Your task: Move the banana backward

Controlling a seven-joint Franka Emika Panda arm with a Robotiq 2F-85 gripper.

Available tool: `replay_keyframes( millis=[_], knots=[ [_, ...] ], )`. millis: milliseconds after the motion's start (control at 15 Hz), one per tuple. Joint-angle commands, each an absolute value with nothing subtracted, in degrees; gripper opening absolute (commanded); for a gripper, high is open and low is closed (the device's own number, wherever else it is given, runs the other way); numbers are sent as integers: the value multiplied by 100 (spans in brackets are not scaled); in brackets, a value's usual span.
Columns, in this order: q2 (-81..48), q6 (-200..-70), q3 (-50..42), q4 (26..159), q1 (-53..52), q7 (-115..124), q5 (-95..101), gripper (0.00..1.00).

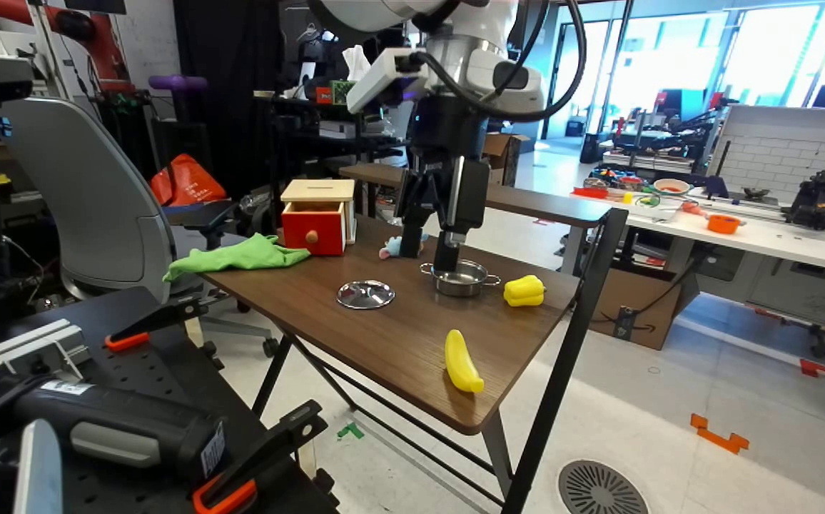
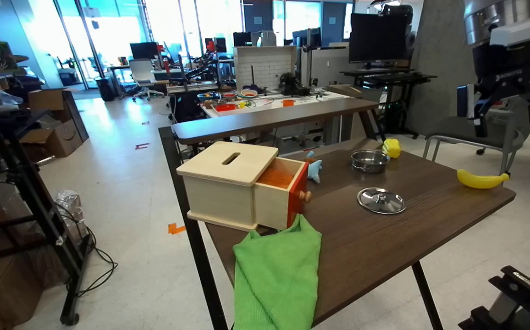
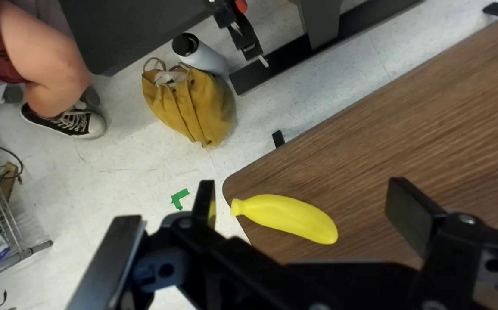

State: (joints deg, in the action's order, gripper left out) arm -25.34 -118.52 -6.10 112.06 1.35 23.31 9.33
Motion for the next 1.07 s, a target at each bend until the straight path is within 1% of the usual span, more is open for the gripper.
replay_keyframes(
  millis=[0, 267, 600, 1000],
  knots=[
    [-2811, -12454, -738, 11037, 232, 2684, 424, 100],
    [-2952, -13416, -865, 11180, 243, 3050, -71, 100],
    [-3355, -14146, -894, 11142, 239, 3417, -592, 100],
    [-3596, -15091, -489, 11274, 427, 3682, -2094, 100]
  ],
)
